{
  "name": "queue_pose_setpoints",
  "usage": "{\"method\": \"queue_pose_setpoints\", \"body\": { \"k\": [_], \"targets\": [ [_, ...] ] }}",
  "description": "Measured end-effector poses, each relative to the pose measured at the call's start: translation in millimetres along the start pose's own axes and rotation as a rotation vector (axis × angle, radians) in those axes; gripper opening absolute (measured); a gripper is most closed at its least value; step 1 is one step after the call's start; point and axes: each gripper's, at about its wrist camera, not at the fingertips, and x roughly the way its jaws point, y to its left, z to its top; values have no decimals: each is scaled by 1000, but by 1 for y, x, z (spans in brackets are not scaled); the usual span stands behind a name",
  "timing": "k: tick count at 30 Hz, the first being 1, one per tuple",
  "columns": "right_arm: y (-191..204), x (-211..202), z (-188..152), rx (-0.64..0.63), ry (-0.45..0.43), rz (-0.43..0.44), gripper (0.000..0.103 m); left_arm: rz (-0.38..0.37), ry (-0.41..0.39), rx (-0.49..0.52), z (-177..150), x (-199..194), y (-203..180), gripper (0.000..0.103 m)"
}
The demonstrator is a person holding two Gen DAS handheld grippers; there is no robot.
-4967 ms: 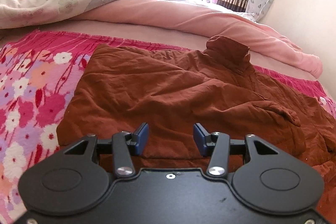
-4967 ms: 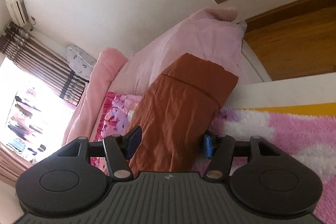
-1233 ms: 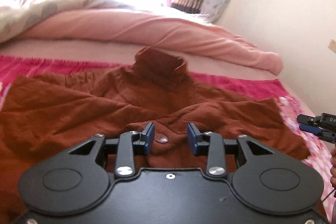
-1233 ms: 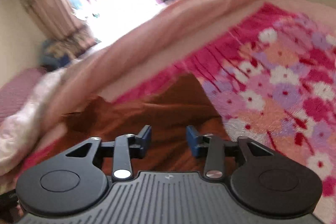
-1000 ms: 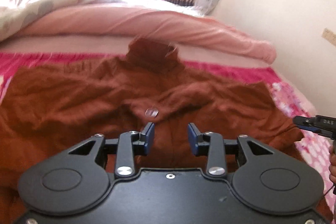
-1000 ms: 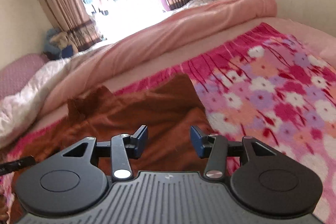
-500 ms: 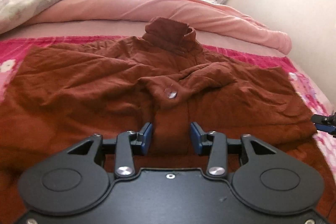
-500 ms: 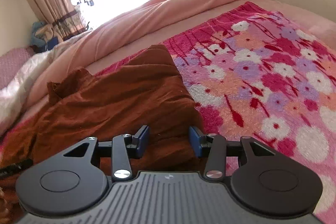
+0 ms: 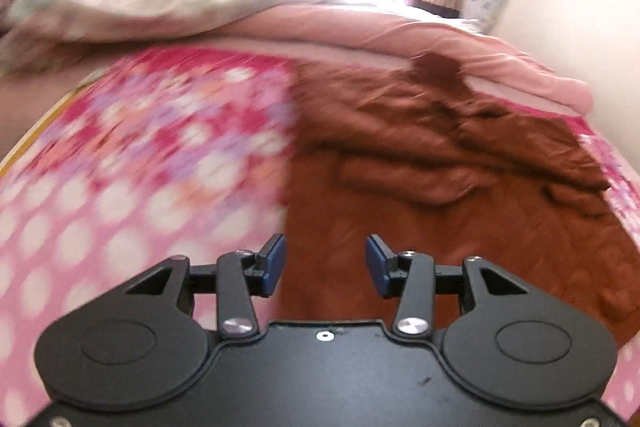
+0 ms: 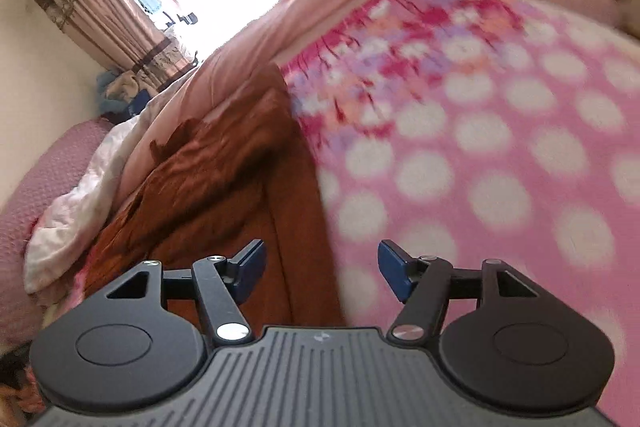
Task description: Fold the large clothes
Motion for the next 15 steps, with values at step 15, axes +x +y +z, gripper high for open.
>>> {"method": "queue_pose_setpoints", "body": {
  "k": [15],
  "targets": [
    [-8,-5,-48,58,53,100,76,-139,84,-382,-81,-25,64,46]
  ]
}}
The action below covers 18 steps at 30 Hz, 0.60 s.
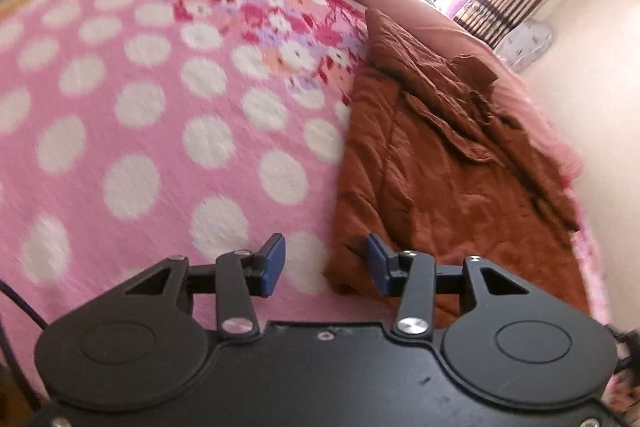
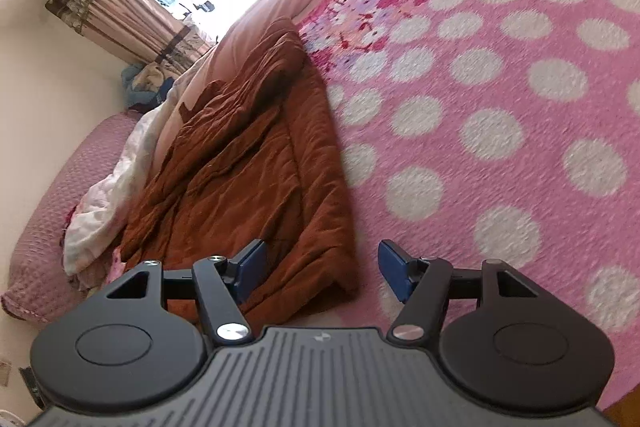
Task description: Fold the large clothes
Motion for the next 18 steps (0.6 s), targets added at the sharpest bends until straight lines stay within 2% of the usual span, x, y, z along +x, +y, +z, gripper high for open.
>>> {"method": "queue_pose_setpoints", "body": {
  "k": [4,8,18],
  "targets": [
    [-3,3,-5,30,3,39,76,-61,-1,-22,-3,6,-1,48],
    [-6,6,-7,65,3,75,78,-155,22,-106,-3,17,0,48],
    [-7,11,-7,107,1,103,80,-174,35,-101,2,27,-5,48]
  ]
}}
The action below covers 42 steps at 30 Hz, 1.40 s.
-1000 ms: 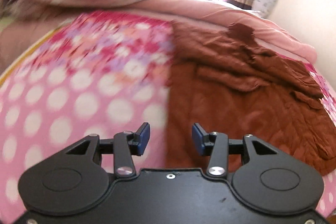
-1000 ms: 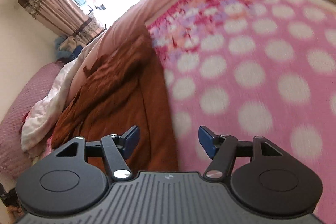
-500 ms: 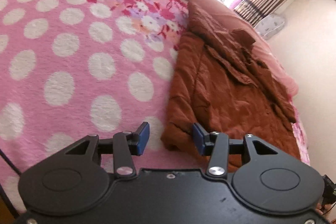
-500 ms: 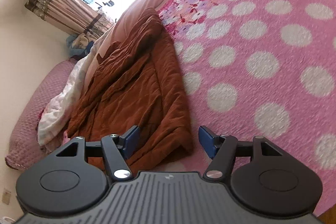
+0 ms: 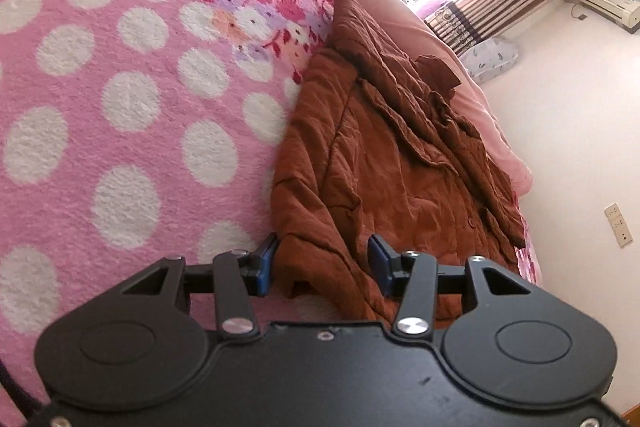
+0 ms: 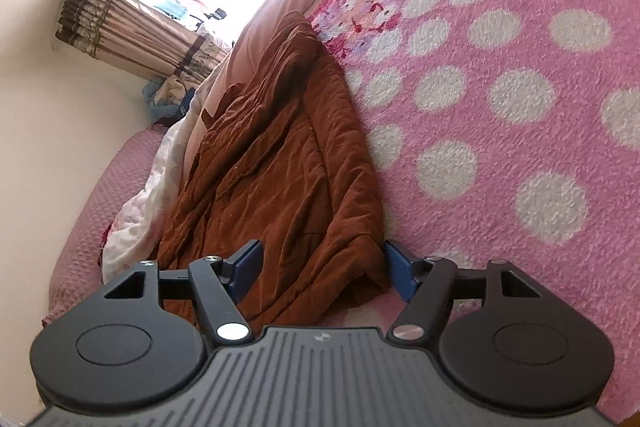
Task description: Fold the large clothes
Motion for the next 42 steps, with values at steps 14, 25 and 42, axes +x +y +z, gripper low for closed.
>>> {"method": "queue_pose_setpoints", "body": {
  "k": [14,25,42],
  "targets": [
    [14,13,1,-46,44,-34,64,8,19,35,2,13,-11,40],
    [21,0,14,55,16,115,13,-58,-28,17,19,1,-29,12],
    [111,111,190,56,-141,218,12,-95,-207,134,228,98,-125,11]
  ]
}}
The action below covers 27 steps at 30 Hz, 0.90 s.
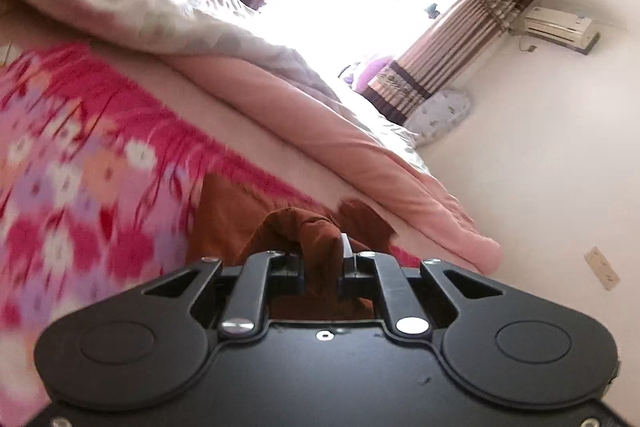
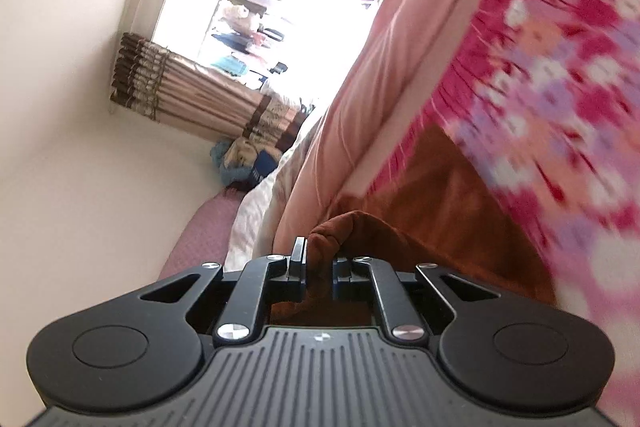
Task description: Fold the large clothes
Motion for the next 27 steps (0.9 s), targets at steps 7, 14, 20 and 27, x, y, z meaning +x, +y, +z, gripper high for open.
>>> {"method": "queue_pose_setpoints", "body": {
  "k": [7,14,20,27],
  "targets": [
    [-13,102,44,-3,21,-120,12,130,68,-18,24,104,32,11],
    [-75,162,43,95,72,-252,11,173,172,-82,11,163,73,22],
    [-86,149,44,190,87,-162,29,90,170,-99,46,128,68,37],
    [-30,58,24,-62,7,-178,72,110,74,-25,31,30,54,49]
  ]
}}
